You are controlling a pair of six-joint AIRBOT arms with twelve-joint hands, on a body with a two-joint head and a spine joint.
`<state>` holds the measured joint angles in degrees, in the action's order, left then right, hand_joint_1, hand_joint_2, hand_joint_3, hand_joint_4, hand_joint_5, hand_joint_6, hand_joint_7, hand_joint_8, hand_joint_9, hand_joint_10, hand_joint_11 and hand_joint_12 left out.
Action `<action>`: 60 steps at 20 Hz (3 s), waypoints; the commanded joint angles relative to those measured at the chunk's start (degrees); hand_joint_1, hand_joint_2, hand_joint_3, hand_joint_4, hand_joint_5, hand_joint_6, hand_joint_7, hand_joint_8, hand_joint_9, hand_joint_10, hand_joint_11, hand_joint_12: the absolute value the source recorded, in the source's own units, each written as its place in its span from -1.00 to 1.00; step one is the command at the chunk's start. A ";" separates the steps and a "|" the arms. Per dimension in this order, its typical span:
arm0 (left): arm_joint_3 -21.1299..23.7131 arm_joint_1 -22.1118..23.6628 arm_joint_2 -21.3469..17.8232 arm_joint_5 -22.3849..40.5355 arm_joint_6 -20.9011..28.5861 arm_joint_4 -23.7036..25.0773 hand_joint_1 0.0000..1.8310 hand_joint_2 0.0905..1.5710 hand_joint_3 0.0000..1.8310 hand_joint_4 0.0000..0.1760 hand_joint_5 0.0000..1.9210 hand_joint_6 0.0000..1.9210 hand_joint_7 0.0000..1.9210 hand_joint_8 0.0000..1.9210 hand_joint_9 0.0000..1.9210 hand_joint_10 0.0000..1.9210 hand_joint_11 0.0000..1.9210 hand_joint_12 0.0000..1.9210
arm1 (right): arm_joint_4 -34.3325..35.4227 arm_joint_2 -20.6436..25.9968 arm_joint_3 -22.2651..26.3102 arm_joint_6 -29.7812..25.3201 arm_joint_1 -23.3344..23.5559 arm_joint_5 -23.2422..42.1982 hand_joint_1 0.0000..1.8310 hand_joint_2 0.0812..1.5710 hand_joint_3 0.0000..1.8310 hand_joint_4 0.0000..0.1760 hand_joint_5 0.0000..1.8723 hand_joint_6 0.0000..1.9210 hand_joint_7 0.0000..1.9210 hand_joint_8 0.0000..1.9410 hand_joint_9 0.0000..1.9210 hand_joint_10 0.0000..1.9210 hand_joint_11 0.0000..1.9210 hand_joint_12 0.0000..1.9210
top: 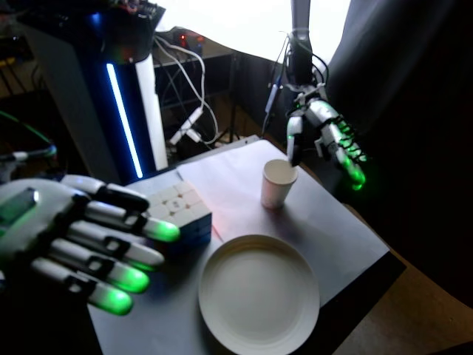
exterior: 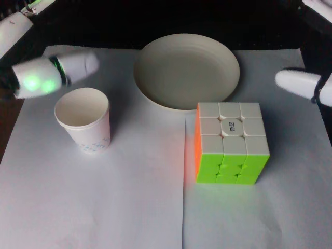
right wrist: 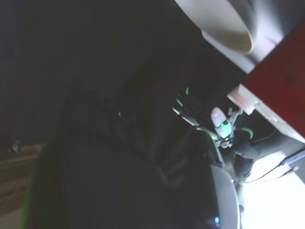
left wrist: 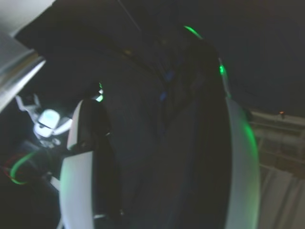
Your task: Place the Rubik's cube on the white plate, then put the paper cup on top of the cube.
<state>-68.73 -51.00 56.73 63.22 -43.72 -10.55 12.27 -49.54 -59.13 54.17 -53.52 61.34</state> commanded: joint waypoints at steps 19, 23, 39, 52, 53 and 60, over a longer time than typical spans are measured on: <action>0.21 1.17 -1.95 5.94 -2.06 -1.49 -0.78 0.54 -1.00 0.42 -0.94 -1.00 -1.00 -1.00 -1.00 -1.00 -1.00 -0.87 | -10.91 2.26 5.17 -3.24 1.84 5.91 -0.52 0.30 -1.00 -0.91 -1.00 -1.00 -1.00 -1.00 -0.96 -0.99 -1.00 -0.34; 0.21 1.23 -1.93 5.76 -2.08 -1.72 -0.78 0.54 -1.00 0.46 -0.95 -1.00 -1.00 -1.00 -1.00 -1.00 -1.00 -0.79 | -15.95 1.41 6.74 -8.07 0.44 5.89 -0.41 0.25 -1.00 -1.00 -1.00 -1.00 -1.00 -1.00 -1.00 -1.00 -1.00 -0.51; 0.26 1.28 -1.73 5.57 -2.09 -2.21 -0.73 0.57 -1.00 0.08 -0.94 -0.99 -1.00 -1.00 -1.00 -1.00 -1.00 -0.99 | -16.40 -10.00 -1.77 -11.45 0.26 -8.89 -0.33 0.30 -0.99 -0.70 -1.00 -1.00 -1.00 -1.00 -1.00 -1.00 -1.00 -1.00; 0.28 1.16 -1.61 5.70 -2.09 -2.27 -0.70 0.59 -1.00 0.24 -0.92 -1.00 -1.00 -1.00 -1.00 -1.00 -1.00 -1.00 | -14.27 -10.99 -1.92 -10.63 0.25 -8.60 0.24 0.70 -0.94 -1.00 -0.52 0.63 -0.31 0.89 0.00 1.00 0.11 1.00; 0.28 1.14 -1.59 5.69 -2.09 -2.29 -0.72 0.58 -1.00 0.32 -0.92 -1.00 -1.00 -1.00 -1.00 -1.00 -1.00 -1.00 | -14.08 -10.99 -1.73 -10.63 0.26 -7.80 0.24 0.70 -0.95 -1.00 -0.51 0.59 -0.32 0.91 0.00 1.00 0.08 1.00; 0.27 0.85 -1.58 5.77 -2.09 -2.52 -0.72 0.57 -1.00 0.39 -0.92 -1.00 -1.00 -1.00 -1.00 -1.00 -0.99 -0.99 | -13.93 -7.95 0.62 -10.64 0.32 1.84 0.23 0.74 -0.99 -1.00 -0.47 0.75 -0.42 0.80 -0.04 1.00 0.05 1.00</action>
<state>-68.51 -50.54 55.11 61.89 -45.89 -12.78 -2.70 -57.60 -58.35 43.55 -53.76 54.39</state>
